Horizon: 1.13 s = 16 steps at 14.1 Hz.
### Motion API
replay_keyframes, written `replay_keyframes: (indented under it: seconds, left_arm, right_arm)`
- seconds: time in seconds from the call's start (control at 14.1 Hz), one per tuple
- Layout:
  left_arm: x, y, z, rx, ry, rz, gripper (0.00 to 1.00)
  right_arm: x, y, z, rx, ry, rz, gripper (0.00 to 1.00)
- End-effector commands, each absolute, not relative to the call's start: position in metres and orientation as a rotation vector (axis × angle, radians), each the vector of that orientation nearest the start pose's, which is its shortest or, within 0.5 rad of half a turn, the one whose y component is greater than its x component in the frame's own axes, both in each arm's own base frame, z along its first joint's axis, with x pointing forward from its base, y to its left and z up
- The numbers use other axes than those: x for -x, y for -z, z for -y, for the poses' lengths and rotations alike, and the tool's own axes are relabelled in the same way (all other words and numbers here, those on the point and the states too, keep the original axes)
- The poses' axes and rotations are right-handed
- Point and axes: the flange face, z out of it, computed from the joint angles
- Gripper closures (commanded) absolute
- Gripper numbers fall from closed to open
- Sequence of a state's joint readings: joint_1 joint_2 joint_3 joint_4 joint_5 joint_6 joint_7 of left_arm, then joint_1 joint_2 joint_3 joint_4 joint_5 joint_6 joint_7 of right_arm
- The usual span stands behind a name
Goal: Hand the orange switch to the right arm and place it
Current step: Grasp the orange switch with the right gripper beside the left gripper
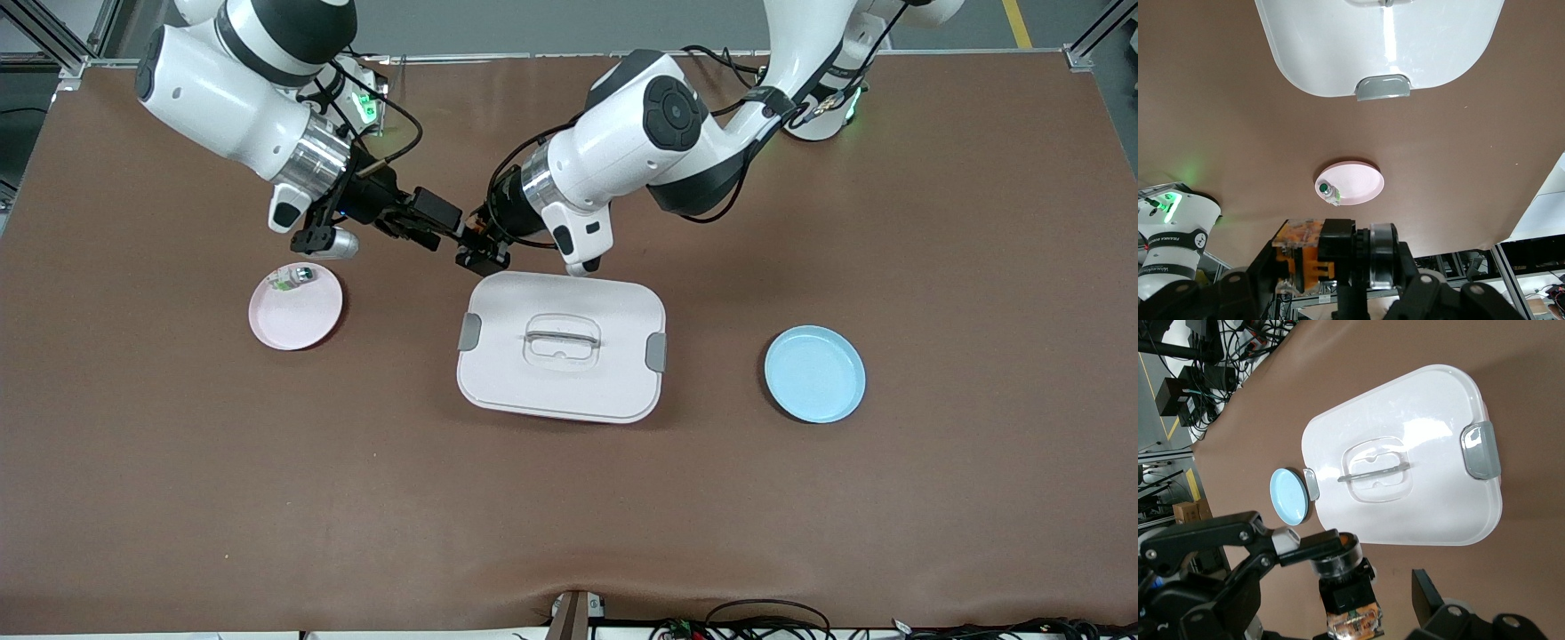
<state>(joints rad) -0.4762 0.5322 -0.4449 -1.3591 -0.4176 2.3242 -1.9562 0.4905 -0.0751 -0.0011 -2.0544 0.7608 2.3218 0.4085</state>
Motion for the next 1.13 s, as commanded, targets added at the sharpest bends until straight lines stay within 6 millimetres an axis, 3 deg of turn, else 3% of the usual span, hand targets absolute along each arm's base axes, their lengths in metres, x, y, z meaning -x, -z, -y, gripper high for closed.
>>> replay_keyframes:
  seconds: [0.0,0.64,0.71,0.85,1.06]
  left_arm:
    - [-0.5043,-0.5043,0.5467,-1.913,0.697,-1.593,1.0]
    - [-0.506,-0.5049,0.5453,-1.911,0.694,-1.593,1.0]
    - [-0.5067,-0.5047,0.5448,-1.91,0.693,-1.595,1.0]
    - [-0.5059,-0.5047,0.5455,-1.911,0.694,-1.593,1.0]
    - [-0.5072,-0.5043,0.5445,-1.911,0.69,-1.595,1.0]
  right_arm:
    - [-0.4885,-0.505,-0.2901,2.394,-0.039,-0.4,0.0]
    - [-0.4832,-0.4996,-0.2898,2.413,-0.13,-0.382,0.0]
    - [-0.4832,-0.4996,-0.2899,2.413,-0.13,-0.382,0.05]
    - [-0.4838,-0.5004,-0.2892,2.412,-0.127,-0.381,0.45]
    - [-0.4839,-0.4997,-0.2899,2.413,-0.125,-0.38,0.79]
